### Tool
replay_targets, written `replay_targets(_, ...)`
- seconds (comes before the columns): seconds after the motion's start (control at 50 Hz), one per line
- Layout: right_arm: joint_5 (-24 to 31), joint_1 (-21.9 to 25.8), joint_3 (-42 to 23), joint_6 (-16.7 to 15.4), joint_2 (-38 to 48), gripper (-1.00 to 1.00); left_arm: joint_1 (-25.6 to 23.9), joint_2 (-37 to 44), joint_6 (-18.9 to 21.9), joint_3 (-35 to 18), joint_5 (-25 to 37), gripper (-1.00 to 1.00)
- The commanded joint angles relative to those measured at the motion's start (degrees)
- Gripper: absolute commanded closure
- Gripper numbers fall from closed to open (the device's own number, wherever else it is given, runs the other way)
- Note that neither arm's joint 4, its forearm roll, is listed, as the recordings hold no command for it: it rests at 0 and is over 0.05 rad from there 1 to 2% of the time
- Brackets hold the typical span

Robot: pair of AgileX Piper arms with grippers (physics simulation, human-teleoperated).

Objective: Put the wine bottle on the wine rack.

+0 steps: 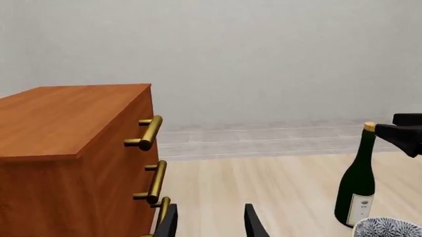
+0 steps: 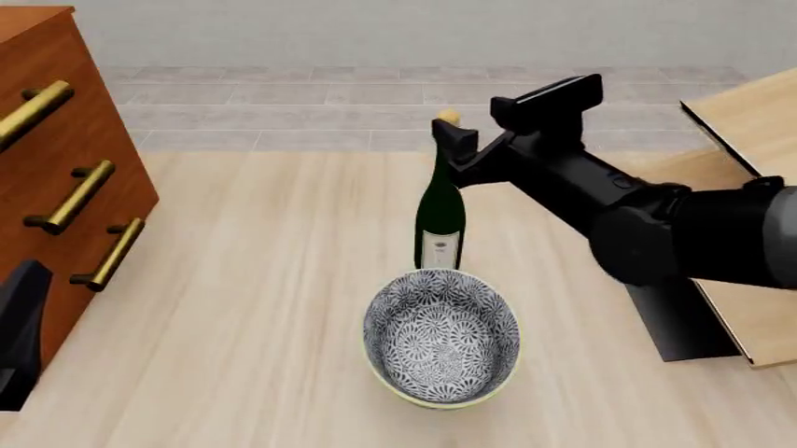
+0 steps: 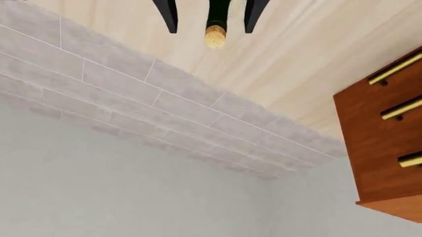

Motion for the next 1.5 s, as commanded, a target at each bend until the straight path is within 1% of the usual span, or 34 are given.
replay_targets(0.02, -0.71, 0.3, -2.04, 0.33, 3.84, -1.0, 0.29, 0.02, 0.08, 0.43, -0.31, -1.0)
replay_targets(0.26, -1.51, 0.35, -3.35, 0.9, 6.88, -1.0, 0.61, 0.03, 0.12, 0.86, -0.6, -1.0)
replay_targets(0.68, -2.59, 1.01, -5.71, 1.02, 12.1, -1.0, 1.2, 0.01, 0.07, 1.25, -0.66, -1.0)
replay_targets(0.92, -2.33, 1.3, -5.57, 0.86, 11.65, -1.0, 1.27, 0.01, -0.12, 1.34, -0.66, -1.0)
replay_targets(0.94, -2.35, 1.22, -5.46, 0.74, 11.43, 1.0, 1.3, 0.01, -0.14, 1.34, -0.64, -1.0)
replay_targets(1.0, -2.14, 1.34, -5.19, 0.27, 10.88, 1.0, 1.28, 0.0, -0.12, 1.51, -0.67, -1.0)
replay_targets(1.38, -1.52, 0.82, -5.92, 0.32, 10.7, 1.0, 1.08, 0.0, -0.45, 1.41, -0.89, -1.0)
replay_targets(1.46, -1.76, 0.74, -6.28, 0.46, 10.75, 1.0, 1.21, 0.0, -0.4, 1.41, -1.02, -1.0)
replay_targets(1.5, -2.96, 0.73, -5.69, 0.44, 9.79, 1.0, 1.31, 0.0, -0.5, 1.35, -1.01, -1.0)
